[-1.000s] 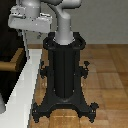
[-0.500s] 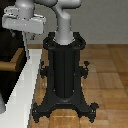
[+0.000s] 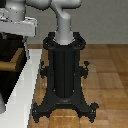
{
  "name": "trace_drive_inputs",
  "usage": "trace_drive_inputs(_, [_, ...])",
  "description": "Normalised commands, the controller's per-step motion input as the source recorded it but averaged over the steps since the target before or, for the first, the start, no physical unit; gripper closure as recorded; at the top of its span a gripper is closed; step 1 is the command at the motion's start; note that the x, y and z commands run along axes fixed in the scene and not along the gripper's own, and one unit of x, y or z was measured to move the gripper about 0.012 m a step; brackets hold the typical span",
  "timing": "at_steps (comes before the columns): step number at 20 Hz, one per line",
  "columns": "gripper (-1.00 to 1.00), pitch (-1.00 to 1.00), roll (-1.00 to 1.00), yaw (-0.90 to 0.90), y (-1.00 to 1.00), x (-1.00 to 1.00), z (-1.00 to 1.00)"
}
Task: Open the door by pressing down and pulling on the handle.
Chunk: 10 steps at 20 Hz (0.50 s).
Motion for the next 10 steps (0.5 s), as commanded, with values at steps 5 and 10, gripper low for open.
trace_drive_inputs(5, [-1.0, 0.0, 0.0, 0.0, 0.0, 0.4, 0.0])
trace_drive_inputs(10, [-1.0, 0.0, 0.0, 0.0, 0.0, 0.0, 0.0])
